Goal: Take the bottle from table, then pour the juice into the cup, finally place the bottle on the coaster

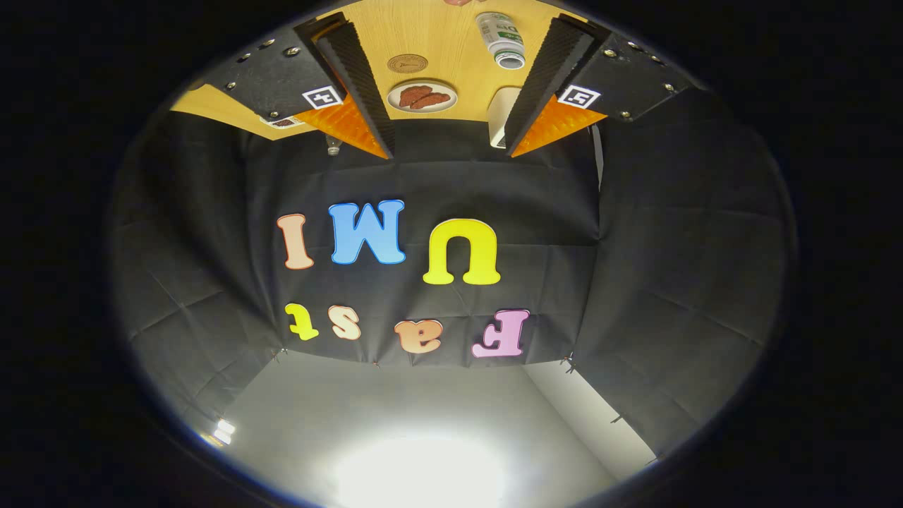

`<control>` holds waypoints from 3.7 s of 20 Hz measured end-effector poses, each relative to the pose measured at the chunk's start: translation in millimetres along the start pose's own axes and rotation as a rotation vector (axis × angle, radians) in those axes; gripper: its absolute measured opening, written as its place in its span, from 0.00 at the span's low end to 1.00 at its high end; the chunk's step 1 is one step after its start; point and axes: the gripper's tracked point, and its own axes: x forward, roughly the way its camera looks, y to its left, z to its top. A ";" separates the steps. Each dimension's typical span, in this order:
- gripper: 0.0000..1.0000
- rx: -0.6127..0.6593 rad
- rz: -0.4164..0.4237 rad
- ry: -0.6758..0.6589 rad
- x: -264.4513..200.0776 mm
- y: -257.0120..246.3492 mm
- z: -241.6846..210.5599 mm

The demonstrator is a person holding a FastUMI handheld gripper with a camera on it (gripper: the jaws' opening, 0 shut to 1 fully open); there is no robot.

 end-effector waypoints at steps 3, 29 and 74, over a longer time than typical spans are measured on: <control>0.95 0.004 0.013 -0.010 -0.4 13.5 -13.4; 0.96 -0.044 0.012 0.392 29.5 72.9 -267.9; 0.76 0.695 -0.314 0.521 38.6 -91.3 -249.9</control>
